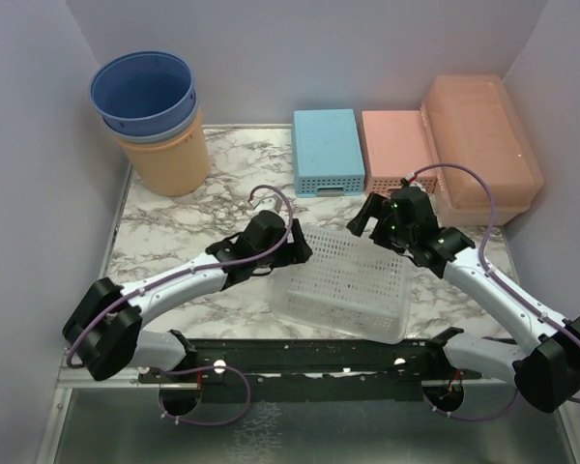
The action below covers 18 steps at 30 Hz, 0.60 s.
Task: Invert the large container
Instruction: Adjust the container at the center of the board.
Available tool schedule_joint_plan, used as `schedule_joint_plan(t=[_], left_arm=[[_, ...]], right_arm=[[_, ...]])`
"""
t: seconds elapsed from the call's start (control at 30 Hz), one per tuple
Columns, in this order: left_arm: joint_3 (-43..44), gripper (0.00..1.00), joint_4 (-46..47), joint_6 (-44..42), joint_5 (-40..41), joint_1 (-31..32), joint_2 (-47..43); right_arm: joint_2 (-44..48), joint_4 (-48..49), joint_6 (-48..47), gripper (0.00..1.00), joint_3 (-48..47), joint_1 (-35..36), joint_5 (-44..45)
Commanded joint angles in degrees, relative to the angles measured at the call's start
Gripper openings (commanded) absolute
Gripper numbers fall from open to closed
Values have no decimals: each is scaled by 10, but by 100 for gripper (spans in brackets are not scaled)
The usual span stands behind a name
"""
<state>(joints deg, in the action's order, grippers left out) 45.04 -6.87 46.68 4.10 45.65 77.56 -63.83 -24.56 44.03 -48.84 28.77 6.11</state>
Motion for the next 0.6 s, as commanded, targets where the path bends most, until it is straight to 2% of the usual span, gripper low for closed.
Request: schedule_joint_plan(t=[0.0,0.13,0.2,0.27,0.37,0.47,0.57], left_arm=[[-6,88,-39,17,107,-3,-107],[-10,92,-111,14,190,-18,-183],[-15,94,-169,18,231,-36,-214],[-19,98,-235,33,272,-67,-240],[-31,99,-302,30,273,-134,-279],[-43,99,-318,1,242,-197,-308],[-50,99,-317,3,203,-232,-316]], right_arm=[[5,-27,-43,97,-36,-3,-24],[12,-35,-55,94,-49,-1,-57],[1,-54,-52,92,-67,19,-43],[-28,-107,-38,92,-104,77,53],[-84,-189,22,93,-166,190,223],[-143,-230,86,95,-215,252,273],[-207,-256,130,99,-260,312,311]])
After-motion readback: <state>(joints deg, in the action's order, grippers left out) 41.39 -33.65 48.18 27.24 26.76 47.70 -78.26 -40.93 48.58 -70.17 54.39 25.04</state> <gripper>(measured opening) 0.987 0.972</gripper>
